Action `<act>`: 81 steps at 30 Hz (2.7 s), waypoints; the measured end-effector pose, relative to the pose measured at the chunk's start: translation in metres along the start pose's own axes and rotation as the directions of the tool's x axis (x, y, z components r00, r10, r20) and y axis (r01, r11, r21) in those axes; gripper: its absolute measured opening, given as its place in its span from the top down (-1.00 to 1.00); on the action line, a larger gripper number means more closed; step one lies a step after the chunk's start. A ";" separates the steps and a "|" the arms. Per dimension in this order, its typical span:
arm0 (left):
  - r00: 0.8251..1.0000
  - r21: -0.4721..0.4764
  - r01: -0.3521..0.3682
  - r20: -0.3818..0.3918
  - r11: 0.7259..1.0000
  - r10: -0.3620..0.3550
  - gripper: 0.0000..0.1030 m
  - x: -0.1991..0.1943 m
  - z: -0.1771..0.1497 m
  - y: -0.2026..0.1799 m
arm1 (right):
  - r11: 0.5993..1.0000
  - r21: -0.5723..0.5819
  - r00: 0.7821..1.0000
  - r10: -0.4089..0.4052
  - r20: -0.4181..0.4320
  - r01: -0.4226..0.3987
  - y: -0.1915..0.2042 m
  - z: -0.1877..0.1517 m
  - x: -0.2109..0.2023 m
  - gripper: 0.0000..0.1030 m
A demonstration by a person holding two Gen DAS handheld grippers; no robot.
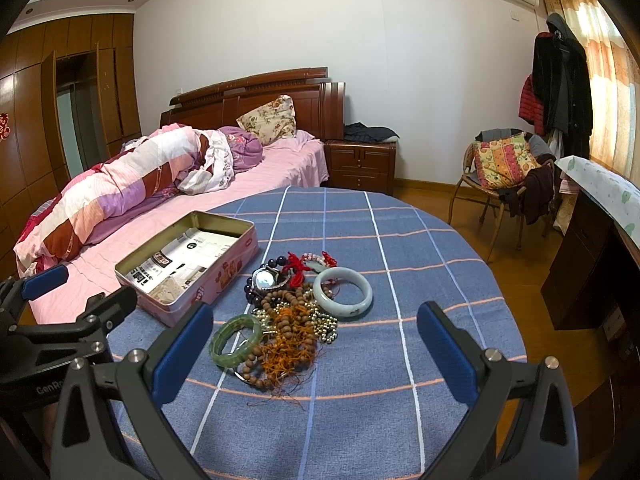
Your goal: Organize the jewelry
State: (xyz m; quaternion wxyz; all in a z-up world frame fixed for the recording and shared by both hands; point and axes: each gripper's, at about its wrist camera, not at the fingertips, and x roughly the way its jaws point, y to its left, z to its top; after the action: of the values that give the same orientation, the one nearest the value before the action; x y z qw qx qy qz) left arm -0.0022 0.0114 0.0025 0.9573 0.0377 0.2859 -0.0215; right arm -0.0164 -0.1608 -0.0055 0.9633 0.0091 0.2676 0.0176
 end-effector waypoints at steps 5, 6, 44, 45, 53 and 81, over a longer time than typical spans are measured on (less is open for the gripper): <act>1.000 0.000 -0.001 0.001 1.000 0.001 -0.98 0.000 0.000 0.000 | 1.000 0.000 1.000 0.000 0.000 0.000 0.000 0.000 0.000 -1.00; 1.000 0.000 -0.001 0.001 1.000 0.001 -0.98 0.000 0.000 0.000 | 1.000 0.000 1.000 0.000 -0.001 0.000 0.000 0.000 0.000 -1.00; 0.975 0.135 0.146 -0.190 0.980 -0.119 -0.15 0.075 -0.029 -0.059 | 0.996 0.083 0.987 -0.030 -0.158 0.044 -0.067 -0.027 0.052 -0.92; 0.973 0.140 0.152 -0.195 0.978 -0.123 -0.14 0.076 -0.030 -0.061 | 0.996 0.084 0.987 -0.025 -0.160 0.039 -0.068 -0.027 0.052 -0.92; 0.960 0.151 0.201 -0.226 0.968 -0.164 -0.13 0.082 -0.037 -0.070 | 0.996 0.083 0.986 -0.019 -0.165 0.033 -0.065 -0.029 0.056 -0.92; 0.972 0.179 0.234 -0.048 0.956 -0.229 0.89 0.055 0.008 -0.042 | 1.000 0.024 0.953 0.012 -0.301 -0.005 -0.068 0.001 0.122 -0.30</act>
State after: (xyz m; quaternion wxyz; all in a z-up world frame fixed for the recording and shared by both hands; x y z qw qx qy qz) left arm 0.0455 -0.0325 -0.0237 0.9368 0.0923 0.2977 -0.1590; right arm 0.0904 -0.2242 -0.0698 0.9110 0.0185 0.4115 0.0197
